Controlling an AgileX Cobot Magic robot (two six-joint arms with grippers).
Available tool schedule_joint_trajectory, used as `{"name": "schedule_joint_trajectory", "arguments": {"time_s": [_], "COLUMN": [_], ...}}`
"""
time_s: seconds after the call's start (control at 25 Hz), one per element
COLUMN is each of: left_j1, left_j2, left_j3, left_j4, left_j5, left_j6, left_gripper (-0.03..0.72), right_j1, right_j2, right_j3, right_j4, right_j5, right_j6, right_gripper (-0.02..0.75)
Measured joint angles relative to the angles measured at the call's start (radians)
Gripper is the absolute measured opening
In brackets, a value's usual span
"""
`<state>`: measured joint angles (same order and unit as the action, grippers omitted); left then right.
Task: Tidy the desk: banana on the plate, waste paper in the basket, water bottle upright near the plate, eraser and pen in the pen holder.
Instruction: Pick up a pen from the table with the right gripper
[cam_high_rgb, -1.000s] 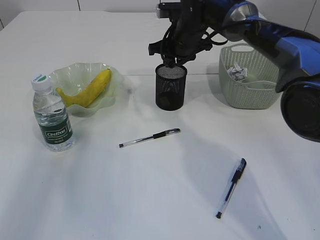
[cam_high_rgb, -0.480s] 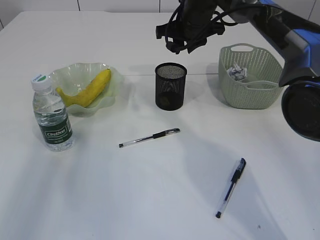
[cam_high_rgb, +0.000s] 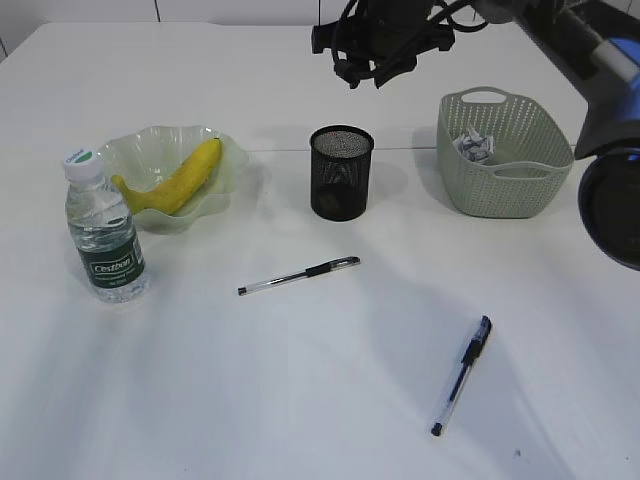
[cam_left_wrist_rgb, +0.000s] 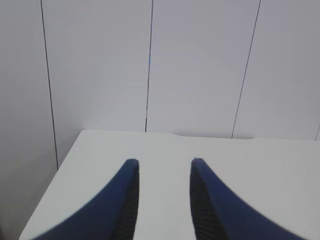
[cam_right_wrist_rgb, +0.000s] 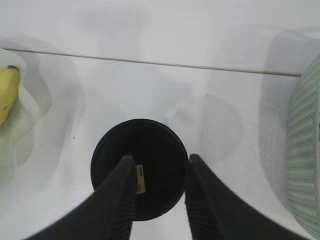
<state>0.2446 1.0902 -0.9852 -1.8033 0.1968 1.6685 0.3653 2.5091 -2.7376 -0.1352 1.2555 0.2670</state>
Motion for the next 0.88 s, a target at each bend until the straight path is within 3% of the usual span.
{"name": "schedule_joint_trajectory", "arguments": {"time_s": [0.56,0.88], "left_j1": [0.0,0.0], "left_j2": [0.0,0.0], "left_j3": [0.0,0.0], "left_j4": [0.0,0.0], "left_j5": [0.0,0.0], "left_j6": [0.0,0.0], "left_gripper": [0.239,0.239], "right_j1": [0.0,0.0], "right_j2": [-0.109,-0.314], "right_j3": [0.008,0.227], "right_j4": [0.015,-0.001], "right_j5": [0.004,0.005], "right_j6": [-0.042,-0.061], "right_gripper": [0.25,0.25]}}
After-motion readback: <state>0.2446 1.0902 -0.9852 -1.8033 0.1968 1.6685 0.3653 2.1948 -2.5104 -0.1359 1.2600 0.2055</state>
